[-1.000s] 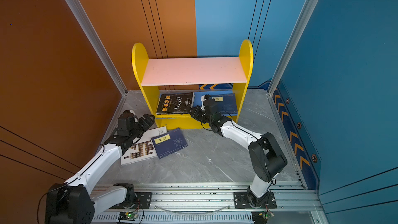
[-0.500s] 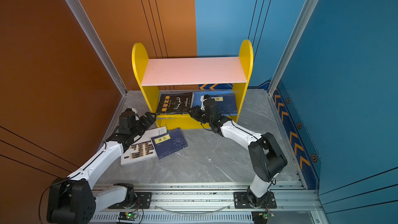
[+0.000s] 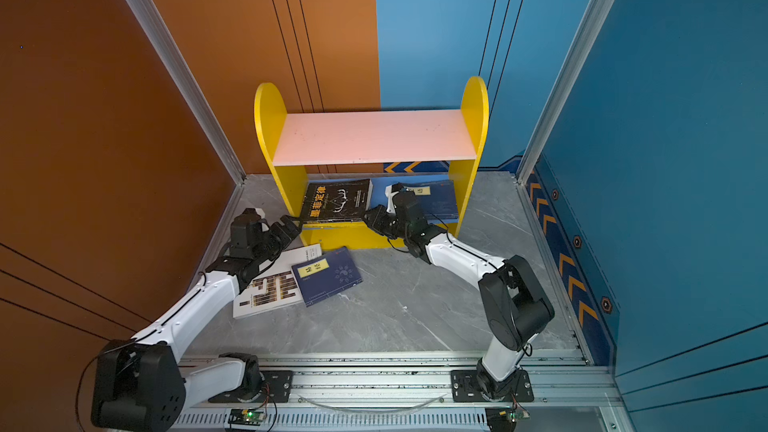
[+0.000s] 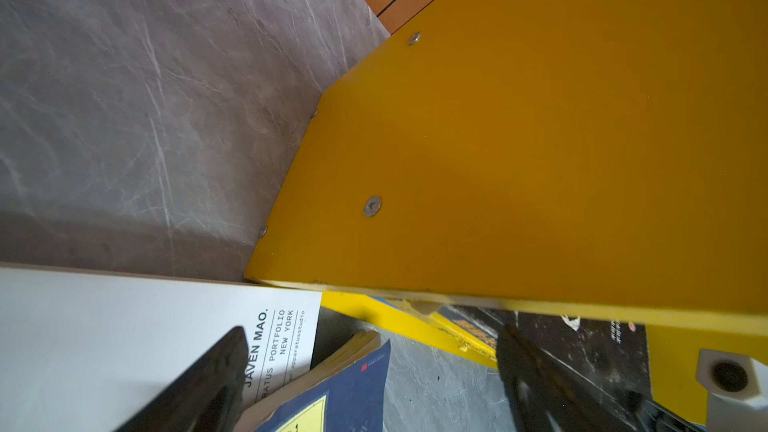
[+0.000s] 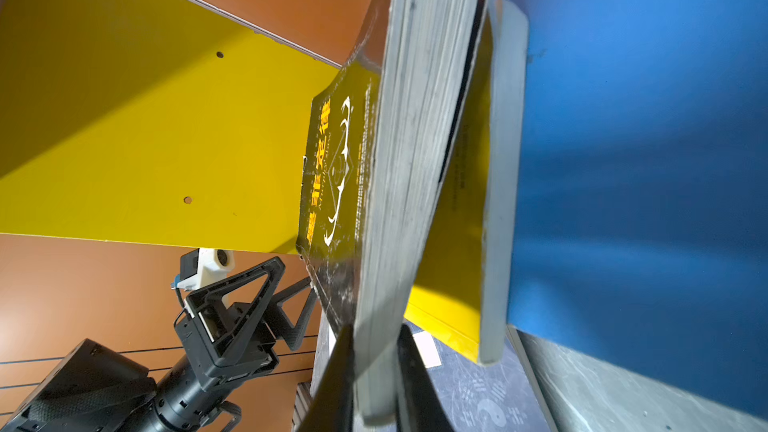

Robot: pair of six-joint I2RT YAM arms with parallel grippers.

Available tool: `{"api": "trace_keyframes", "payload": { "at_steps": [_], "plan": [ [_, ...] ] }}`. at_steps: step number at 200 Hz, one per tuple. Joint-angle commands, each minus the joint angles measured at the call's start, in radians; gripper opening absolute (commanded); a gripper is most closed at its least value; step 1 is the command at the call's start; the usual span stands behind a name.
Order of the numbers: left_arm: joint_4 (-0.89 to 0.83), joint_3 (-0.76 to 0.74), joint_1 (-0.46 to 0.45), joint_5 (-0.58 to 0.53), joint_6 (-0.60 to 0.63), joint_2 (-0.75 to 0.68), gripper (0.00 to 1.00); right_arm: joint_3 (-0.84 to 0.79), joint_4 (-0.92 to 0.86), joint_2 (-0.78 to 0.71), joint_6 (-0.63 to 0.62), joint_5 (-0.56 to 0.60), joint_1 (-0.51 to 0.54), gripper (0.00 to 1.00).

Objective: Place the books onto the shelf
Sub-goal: 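Press the black book upright against the yellow book with the right gripper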

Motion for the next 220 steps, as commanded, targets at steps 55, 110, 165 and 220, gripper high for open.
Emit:
{"api": "trace_keyframes", "payload": {
  "at_steps": [55, 110, 165, 220],
  "plan": [
    [0.030, 0.027, 0.011, -0.032, -0.041, 0.054, 0.94, 0.030, -0.019, 0.024, -0.030, -0.039, 0.014, 0.13],
    [0.010, 0.028, 0.011, -0.056, -0.047, 0.122, 0.93, 0.051, -0.089, 0.027, -0.071, -0.024, 0.016, 0.19],
    [-0.007, -0.025, 0.015, -0.100, -0.071, 0.079, 0.93, 0.149, -0.290, 0.029, -0.189, 0.062, 0.013, 0.36],
    [-0.028, -0.035, 0.033, -0.108, -0.066, 0.035, 0.93, 0.185, -0.360, 0.041, -0.210, 0.117, 0.010, 0.50]
  ]
}}
